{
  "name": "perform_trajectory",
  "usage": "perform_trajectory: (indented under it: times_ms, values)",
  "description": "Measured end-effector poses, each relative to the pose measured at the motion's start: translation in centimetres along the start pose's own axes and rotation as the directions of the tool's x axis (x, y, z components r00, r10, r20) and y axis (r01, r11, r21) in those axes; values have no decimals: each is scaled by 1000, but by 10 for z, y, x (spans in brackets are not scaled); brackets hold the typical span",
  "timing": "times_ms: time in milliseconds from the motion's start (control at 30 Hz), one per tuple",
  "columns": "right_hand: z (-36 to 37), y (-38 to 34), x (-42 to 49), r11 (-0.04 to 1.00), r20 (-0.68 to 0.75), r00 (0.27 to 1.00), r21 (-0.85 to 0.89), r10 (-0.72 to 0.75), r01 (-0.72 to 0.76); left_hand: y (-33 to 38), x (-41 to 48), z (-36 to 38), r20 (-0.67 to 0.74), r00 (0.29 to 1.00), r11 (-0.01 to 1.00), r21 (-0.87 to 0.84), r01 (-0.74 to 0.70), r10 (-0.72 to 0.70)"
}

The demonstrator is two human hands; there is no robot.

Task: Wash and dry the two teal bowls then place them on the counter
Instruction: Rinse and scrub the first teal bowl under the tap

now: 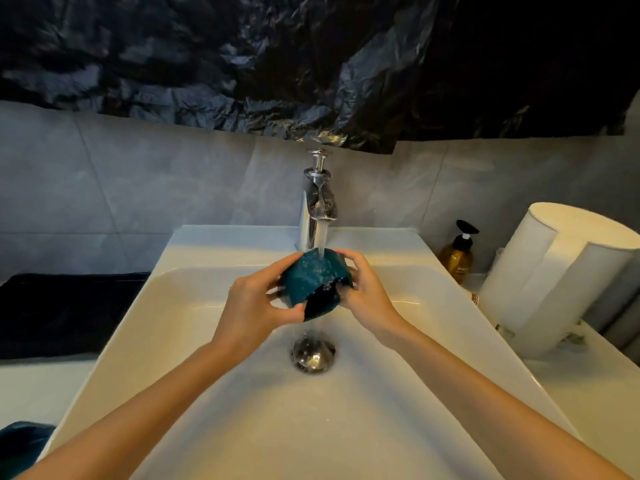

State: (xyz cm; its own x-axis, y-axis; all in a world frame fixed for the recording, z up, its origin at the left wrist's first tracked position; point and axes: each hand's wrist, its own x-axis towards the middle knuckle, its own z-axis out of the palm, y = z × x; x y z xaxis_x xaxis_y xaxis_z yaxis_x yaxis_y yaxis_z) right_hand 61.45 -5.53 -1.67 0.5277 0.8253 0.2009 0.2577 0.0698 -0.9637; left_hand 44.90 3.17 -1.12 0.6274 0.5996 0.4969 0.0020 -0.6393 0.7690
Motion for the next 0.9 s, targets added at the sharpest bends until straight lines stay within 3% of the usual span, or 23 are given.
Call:
perform_trajectory:
  times_ms: [100, 200, 333, 400, 467, 533, 600, 700, 800, 900]
  values:
    - [-2, -2, 6, 995, -5, 998, -82, 65, -65, 4, 7, 6, -43, 965, 961, -112, 252, -258]
    - [-1, -4, 9, 974, -81, 997, -224, 2, -20, 4, 14, 12, 28, 859, 811, -313, 494, -512]
    - [-1, -7, -3, 923, -40, 983, -351, -182, 157, 8, 19, 13, 33, 796, 725, -392, 567, -604]
    - [-3, -14, -13, 803, 41, 944, -514, -326, 300, 11, 21, 11, 19, 792, 715, -417, 561, -611]
    - [-4, -23, -25, 546, 219, 890, -723, -400, 423, 15, 22, 9, 14, 795, 708, -446, 548, -606]
    - [-3, -28, -38, 285, 390, 859, -827, -332, 485, 20, 22, 9, 2, 793, 707, -453, 543, -609]
    - [1, -33, -49, 226, 402, 861, -849, -311, 478, 24, 21, 10, -18, 795, 718, -442, 538, -606]
    - [7, -38, -51, 252, 450, 839, -812, -307, 527, 31, 17, 13, 28, 802, 729, -397, 557, -597]
    - [8, -34, -40, 27, 583, 755, -786, -300, 618, 30, 14, 17, 91, 808, 738, -357, 573, -583]
    - [5, -30, -36, -199, 563, 783, -826, -263, 527, 25, 12, 18, 81, 811, 753, -330, 570, -579]
